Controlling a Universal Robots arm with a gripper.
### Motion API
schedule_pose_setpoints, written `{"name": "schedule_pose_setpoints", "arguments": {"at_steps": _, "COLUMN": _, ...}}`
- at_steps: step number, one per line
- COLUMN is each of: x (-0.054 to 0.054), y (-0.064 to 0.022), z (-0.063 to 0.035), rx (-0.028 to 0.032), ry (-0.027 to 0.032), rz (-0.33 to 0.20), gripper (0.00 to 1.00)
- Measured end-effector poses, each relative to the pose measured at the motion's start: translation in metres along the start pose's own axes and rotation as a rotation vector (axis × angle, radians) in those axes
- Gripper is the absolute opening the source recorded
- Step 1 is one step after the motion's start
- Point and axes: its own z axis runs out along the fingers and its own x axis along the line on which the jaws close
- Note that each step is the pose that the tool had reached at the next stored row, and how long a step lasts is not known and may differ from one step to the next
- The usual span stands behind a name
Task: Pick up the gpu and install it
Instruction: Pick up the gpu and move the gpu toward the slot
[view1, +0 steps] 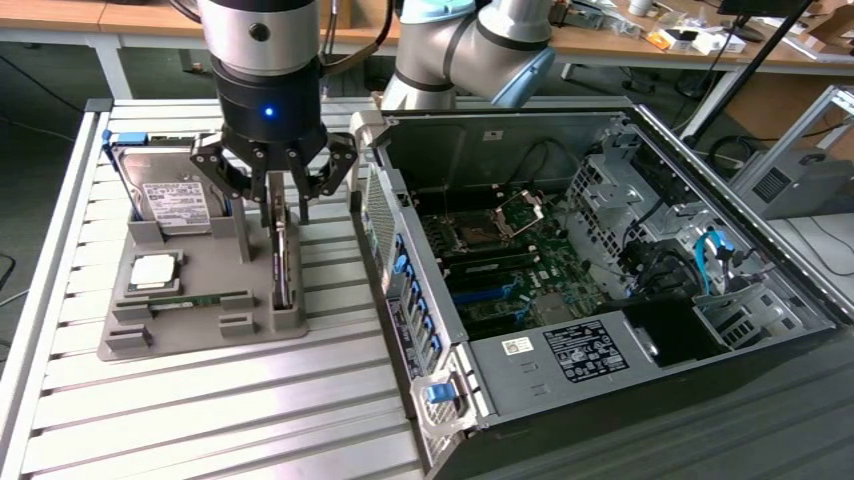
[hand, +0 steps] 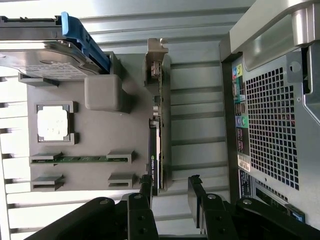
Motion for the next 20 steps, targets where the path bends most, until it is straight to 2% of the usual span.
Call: {"name": "schedule_pose_setpoints", "arguments": {"at_steps": 20, "x": 0.0001, "y": -0.0006, "z": 0.0052, "rx": 0.0, "ry": 0.0, "rz": 0.0, "gripper": 0.42}}
